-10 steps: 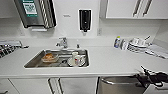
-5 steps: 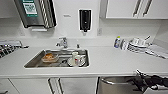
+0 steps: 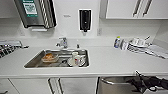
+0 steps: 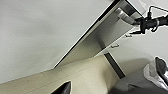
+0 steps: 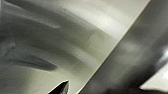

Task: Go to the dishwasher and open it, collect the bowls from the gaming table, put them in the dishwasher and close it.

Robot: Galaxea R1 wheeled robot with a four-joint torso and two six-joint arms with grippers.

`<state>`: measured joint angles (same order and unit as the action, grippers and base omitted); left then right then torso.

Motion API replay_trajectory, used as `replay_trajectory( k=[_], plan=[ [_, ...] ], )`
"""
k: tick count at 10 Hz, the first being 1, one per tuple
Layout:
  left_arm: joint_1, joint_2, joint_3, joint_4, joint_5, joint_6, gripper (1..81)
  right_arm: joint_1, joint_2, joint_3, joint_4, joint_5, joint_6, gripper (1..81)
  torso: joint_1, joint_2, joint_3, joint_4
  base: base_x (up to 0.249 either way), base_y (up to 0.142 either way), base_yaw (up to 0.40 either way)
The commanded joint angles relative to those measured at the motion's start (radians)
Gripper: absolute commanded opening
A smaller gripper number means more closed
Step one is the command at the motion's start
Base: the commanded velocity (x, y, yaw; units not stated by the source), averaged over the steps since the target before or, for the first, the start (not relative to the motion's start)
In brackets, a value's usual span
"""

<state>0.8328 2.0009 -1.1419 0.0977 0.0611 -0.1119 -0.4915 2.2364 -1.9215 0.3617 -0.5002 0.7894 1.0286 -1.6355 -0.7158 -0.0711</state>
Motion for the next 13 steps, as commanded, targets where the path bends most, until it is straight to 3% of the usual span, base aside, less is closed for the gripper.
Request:
replay_trajectory(
  k=[1, 3, 8, 13],
  plan=[
    [-0.097, -0.026, 0.025, 0.011, 0.016, 0.0, 81.1, 0.034, -0.022, -0.03, -0.01, -0.058, -0.007, 81.1, 0.0, 0.0, 0.0, 0.0, 0.0, 0.0, 0.0],
    [-0.097, -0.023, 0.025, 0.011, 0.016, 0.0, 81.1, -0.014, -0.022, -0.022, -0.009, -0.058, -0.07, 81.1, 0.0, 0.0, 0.001, 0.0, 0.0, 0.0, 0.0],
    [-0.093, -0.017, 0.025, 0.013, 0.017, 0.001, 81.1, -0.092, -0.038, -0.008, 0.0, -0.055, -0.15, 81.1, 0.0, -0.001, 0.003, 0.0, 0.0, 0.0, 0.0],
    [-0.08, -0.013, 0.002, 0.013, 0.016, 0.001, 81.1, -0.195, -0.047, -0.007, 0.032, -0.041, -0.269, 81.1, 0.0, -0.001, 0.004, 0.0, 0.0, 0.0, 0.0]
  ],
)
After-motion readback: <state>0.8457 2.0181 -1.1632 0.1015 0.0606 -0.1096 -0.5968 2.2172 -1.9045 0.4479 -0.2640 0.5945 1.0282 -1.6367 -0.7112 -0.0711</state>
